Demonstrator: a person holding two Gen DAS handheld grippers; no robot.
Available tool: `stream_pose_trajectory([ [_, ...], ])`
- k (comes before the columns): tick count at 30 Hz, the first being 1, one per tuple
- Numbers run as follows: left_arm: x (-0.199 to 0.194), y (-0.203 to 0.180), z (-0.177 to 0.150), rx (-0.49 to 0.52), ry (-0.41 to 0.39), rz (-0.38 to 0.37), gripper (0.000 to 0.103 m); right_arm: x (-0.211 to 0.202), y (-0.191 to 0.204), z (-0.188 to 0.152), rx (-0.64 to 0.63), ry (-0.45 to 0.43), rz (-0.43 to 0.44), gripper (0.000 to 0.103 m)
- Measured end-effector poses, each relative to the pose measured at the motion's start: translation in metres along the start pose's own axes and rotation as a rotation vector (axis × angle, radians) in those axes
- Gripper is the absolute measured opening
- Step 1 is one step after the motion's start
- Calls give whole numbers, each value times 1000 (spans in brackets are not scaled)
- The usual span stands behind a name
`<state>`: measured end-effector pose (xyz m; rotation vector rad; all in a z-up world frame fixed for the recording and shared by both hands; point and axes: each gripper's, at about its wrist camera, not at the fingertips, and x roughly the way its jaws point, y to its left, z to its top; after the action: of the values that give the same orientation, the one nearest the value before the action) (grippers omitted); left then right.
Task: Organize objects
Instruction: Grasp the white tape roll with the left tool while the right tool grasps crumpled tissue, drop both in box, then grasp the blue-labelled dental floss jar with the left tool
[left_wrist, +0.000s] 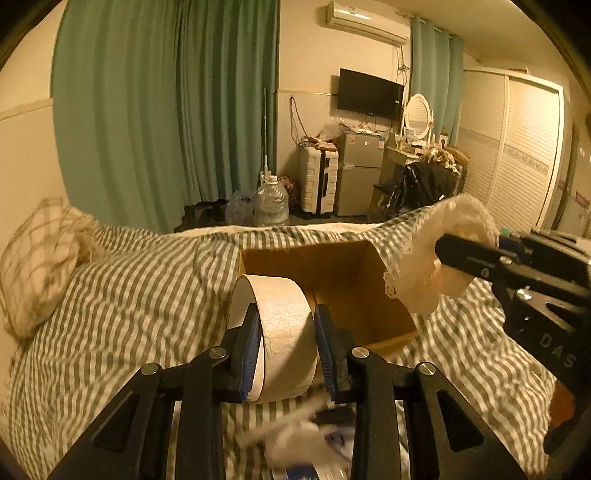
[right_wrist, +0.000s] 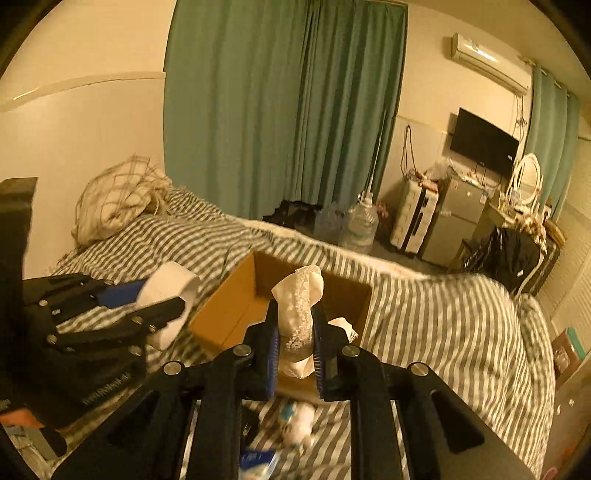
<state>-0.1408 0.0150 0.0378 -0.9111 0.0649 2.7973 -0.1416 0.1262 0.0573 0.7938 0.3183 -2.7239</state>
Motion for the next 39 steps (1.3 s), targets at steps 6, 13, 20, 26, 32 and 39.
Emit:
stream_pose_trajectory([
  [6,54,5,22,-2,42,0,29,51,-9,27,-10,16,-13,14],
  [13,106,10,17,-3,101,-9,29,132,-27,13,28,107,1,14],
  [20,130,3,10,16,159,-57,48,161,-37,-13,52,174,10,39],
  [26,107,1,11,18,141,-7,81,130,-55,-6,105,119,-21,65],
  [32,58,6,13,19,101,43,88,72,-54,1,88,75,-65,68],
  [39,-13,11,8,-11,37,63,91,-8,-35,1,52,20,-101,72],
])
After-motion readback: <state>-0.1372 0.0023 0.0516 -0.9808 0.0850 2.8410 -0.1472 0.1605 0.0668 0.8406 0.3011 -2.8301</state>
